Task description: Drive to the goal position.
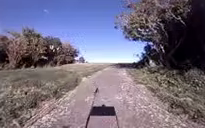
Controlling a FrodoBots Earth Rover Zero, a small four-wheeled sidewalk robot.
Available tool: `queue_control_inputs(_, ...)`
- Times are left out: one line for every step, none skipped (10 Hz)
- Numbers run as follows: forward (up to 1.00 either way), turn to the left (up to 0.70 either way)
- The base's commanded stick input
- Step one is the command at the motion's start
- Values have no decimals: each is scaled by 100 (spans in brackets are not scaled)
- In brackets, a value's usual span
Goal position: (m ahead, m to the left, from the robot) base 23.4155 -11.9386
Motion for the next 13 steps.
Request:
queue_control_inputs(100, 1)
queue_control_inputs(100, 1)
queue_control_inputs(100, 1)
queue_control_inputs(100, 1)
queue_control_inputs(100, 1)
queue_control_inputs(100, 1)
queue_control_inputs(100, 1)
queue_control_inputs(100, 1)
queue_control_inputs(100, 1)
queue_control_inputs(100, 1)
queue_control_inputs(100, -1)
queue_control_inputs(100, -5)
queue_control_inputs(100, -9)
